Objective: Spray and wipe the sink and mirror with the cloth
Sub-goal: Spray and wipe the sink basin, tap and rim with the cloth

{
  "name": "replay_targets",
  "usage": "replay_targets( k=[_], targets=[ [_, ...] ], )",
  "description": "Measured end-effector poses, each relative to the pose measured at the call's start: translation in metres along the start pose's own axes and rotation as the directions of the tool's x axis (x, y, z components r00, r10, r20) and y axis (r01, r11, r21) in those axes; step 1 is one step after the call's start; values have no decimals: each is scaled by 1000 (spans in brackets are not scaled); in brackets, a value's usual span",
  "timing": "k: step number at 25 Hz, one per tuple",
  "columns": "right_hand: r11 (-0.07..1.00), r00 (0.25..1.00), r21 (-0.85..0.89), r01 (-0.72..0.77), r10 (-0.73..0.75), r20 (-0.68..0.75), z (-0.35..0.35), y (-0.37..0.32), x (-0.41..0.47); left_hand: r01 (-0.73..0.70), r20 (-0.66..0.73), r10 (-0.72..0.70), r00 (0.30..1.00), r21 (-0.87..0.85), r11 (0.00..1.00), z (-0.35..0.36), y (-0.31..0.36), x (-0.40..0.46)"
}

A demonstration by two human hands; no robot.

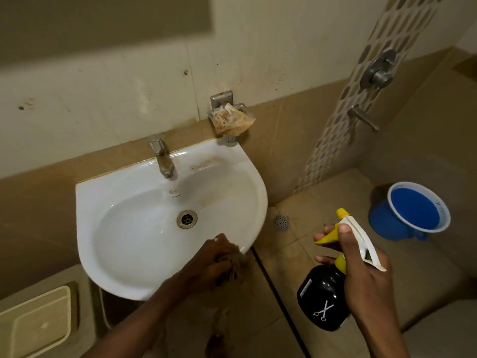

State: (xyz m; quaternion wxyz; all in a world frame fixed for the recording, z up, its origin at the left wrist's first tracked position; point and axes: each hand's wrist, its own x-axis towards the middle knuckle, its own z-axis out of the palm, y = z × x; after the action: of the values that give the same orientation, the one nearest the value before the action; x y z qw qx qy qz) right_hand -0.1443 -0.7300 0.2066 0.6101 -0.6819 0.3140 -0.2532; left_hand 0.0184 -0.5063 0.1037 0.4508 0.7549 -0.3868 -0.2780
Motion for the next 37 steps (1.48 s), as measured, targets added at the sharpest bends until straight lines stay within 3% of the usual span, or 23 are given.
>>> replay_targets(
  k=[2,4,6,7,8,10,12,15,17,19,22,24,26,28,30,32,35,37],
  targets=[
    [1000,999,-3,-5,5,33,11,-1,3,168,70,-162,984,-96,981,-29,-10,-30],
    [1000,998,-7,-8,8,61,26,-1,6,348,-41,-365,930,-220,911,-59,-21,-42],
    [1000,997,-13,-22,23,80,43,-1,8,363,-190,-501,845,-484,796,-72,-30,-27],
    [999,996,-18,-28,29,83,50,-2,9,310,-271,-585,764,-642,701,-70,-32,-10],
    [999,996,-31,-32,34,82,58,-2,11,234,-383,-665,641,-728,644,-65,-38,11],
    [998,996,-55,-39,43,82,69,0,12,267,-578,-729,368,-685,678,-48,-53,55],
    [998,996,-50,-37,41,85,76,4,13,376,-598,-770,224,-676,634,-34,-66,96],
    [999,998,-1,-53,53,44,79,6,15,362,-611,-784,112,-710,605,-26,-82,142],
    [997,997,1,-76,76,-2,75,8,17,364,-647,-756,98,-684,632,-20,-83,162],
    [995,994,21,-102,102,-25,72,9,23,367,-687,-713,138,-633,682,-12,-74,175],
    [987,990,83,-134,138,-37,69,12,32,298,-706,-645,291,-574,763,-4,-50,197],
    [985,990,118,-126,133,-50,72,11,36,235,-655,-655,376,-617,751,-2,-32,205],
    [988,991,117,-104,112,-68,76,13,37,146,-591,-622,513,-655,742,1,-15,201],
    [986,992,131,-101,109,-55,81,15,38,45,-557,-474,682,-614,788,3,2,190],
    [986,994,137,-99,104,-29,86,12,45,-66,-599,-279,751,-489,870,-3,12,179],
    [992,992,87,-92,84,92,94,2,54,-106,-718,-176,673,-329,938,-23,9,171],
    [997,947,-30,-75,80,312,123,-5,73,7,-875,-188,447,-207,978,-74,-21,160],
    [987,914,-146,-69,121,388,153,-5,86,140,-891,-187,414,-141,980,-100,-45,158]
  ],
)
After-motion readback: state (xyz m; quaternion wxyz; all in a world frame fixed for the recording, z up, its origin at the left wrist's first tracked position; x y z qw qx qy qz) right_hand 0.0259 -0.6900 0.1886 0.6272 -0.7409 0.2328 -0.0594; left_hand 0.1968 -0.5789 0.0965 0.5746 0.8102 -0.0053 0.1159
